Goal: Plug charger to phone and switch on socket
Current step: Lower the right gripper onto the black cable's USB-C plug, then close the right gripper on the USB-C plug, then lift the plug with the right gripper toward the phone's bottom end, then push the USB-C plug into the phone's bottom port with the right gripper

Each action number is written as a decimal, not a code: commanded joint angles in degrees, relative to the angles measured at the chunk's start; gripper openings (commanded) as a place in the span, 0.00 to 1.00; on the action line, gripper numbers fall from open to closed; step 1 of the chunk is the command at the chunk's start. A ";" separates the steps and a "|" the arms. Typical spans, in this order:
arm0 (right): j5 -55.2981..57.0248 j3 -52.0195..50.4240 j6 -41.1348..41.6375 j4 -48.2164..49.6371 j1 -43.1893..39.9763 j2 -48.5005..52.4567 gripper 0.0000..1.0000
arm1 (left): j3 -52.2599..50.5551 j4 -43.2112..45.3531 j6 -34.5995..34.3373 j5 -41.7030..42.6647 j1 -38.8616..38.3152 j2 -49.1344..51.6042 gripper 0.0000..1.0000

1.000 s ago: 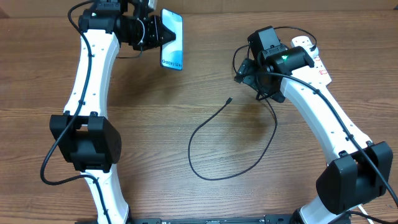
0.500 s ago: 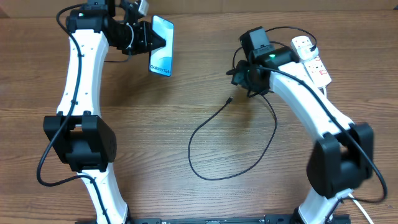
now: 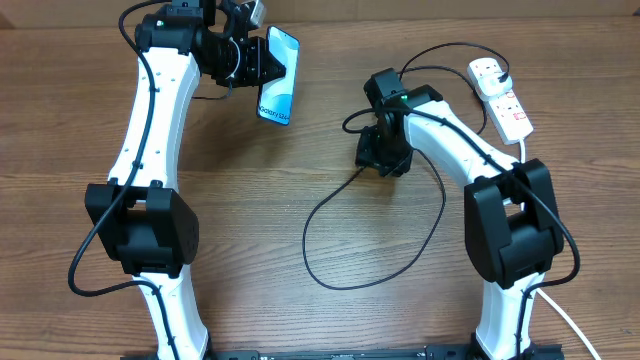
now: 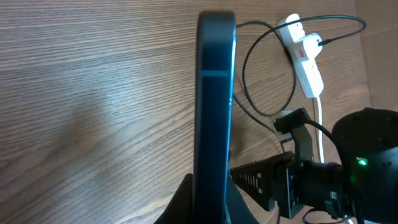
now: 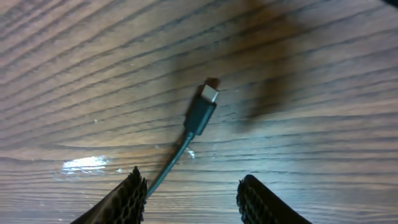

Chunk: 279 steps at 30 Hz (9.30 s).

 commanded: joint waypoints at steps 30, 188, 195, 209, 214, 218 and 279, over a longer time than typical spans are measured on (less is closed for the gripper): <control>11.34 -0.28 10.23 5.44 2.12 3.17 0.39 | 0.28 0.87 -5.35 -5.66 -0.55 -1.33 0.04; -51.15 11.47 -15.17 17.38 1.09 -8.96 0.04 | 0.28 20.31 -27.41 36.57 3.69 -1.33 0.04; -51.67 11.47 -14.73 18.78 1.07 -8.96 0.04 | 0.28 20.35 -27.39 36.54 3.78 -1.33 0.04; -57.24 11.47 -13.00 19.87 -1.49 -8.96 0.04 | 0.28 20.39 -27.39 36.52 4.42 -1.33 0.04; -57.22 11.47 -13.00 19.91 -0.72 -8.96 0.04 | 0.28 20.39 -27.41 36.54 4.42 -1.33 0.04; -57.22 11.47 -13.00 19.98 -0.52 -8.96 0.04 | 0.28 20.39 -27.45 36.54 4.35 -1.33 0.04; -53.07 11.47 -8.72 29.68 0.20 -8.96 0.04 | 0.28 20.35 -27.87 41.33 4.35 -1.33 0.04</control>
